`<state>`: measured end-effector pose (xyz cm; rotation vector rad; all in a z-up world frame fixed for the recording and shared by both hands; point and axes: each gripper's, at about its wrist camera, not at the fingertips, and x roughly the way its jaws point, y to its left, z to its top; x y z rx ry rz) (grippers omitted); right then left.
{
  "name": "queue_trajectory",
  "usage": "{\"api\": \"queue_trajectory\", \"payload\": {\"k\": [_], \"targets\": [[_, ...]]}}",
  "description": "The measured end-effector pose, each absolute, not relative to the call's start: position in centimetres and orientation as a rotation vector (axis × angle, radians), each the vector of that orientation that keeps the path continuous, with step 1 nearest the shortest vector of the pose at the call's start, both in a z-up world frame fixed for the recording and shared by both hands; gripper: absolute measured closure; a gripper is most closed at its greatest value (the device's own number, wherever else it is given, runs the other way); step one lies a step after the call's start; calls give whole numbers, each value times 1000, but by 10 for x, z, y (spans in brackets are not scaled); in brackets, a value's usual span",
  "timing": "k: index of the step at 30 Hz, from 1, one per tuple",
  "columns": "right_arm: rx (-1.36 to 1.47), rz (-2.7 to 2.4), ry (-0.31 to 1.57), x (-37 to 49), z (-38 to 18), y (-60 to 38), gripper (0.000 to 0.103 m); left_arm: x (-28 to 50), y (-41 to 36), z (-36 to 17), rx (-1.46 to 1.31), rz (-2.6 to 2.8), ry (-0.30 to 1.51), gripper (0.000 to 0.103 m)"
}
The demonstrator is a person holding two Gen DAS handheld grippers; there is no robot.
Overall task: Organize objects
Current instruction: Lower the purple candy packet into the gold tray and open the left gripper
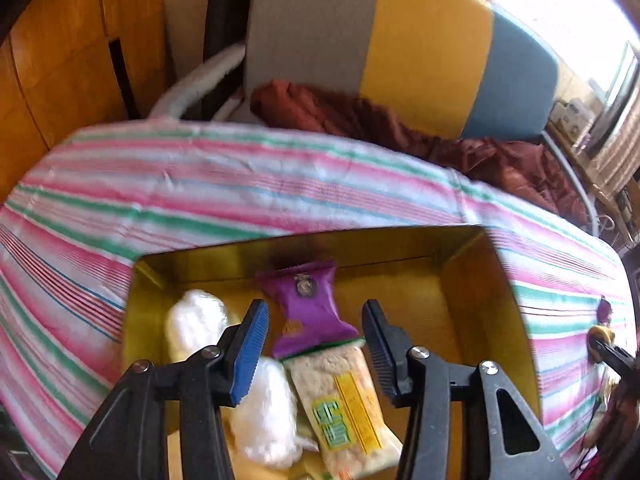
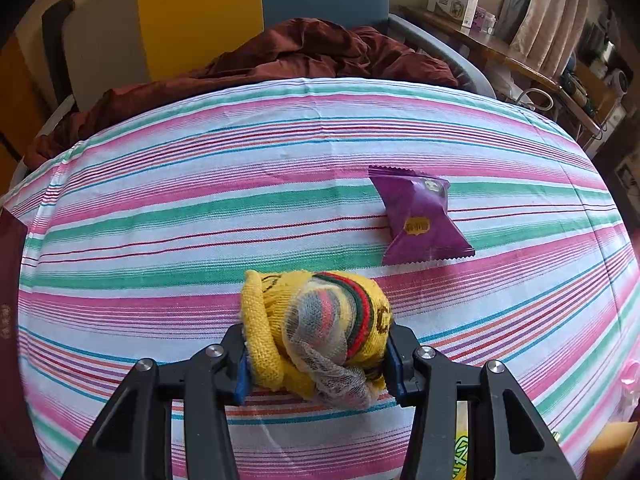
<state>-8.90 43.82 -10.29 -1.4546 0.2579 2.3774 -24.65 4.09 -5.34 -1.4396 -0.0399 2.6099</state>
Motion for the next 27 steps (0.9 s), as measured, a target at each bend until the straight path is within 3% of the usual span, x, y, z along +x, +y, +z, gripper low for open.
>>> {"api": "queue_trajectory", "payload": {"k": [6,15,27], "targets": [[-1448,2380,253,-90,-102,437,53,-175,58,-20,-1227,2605,-26,53],[-1450,2409,223,-90,-102,430,54,-69,100,-21,-1112,2519,123,53],[-1490,2468,96,-90,-98,394,54,-19,99,-28,-1093,2573,235,53]]}}
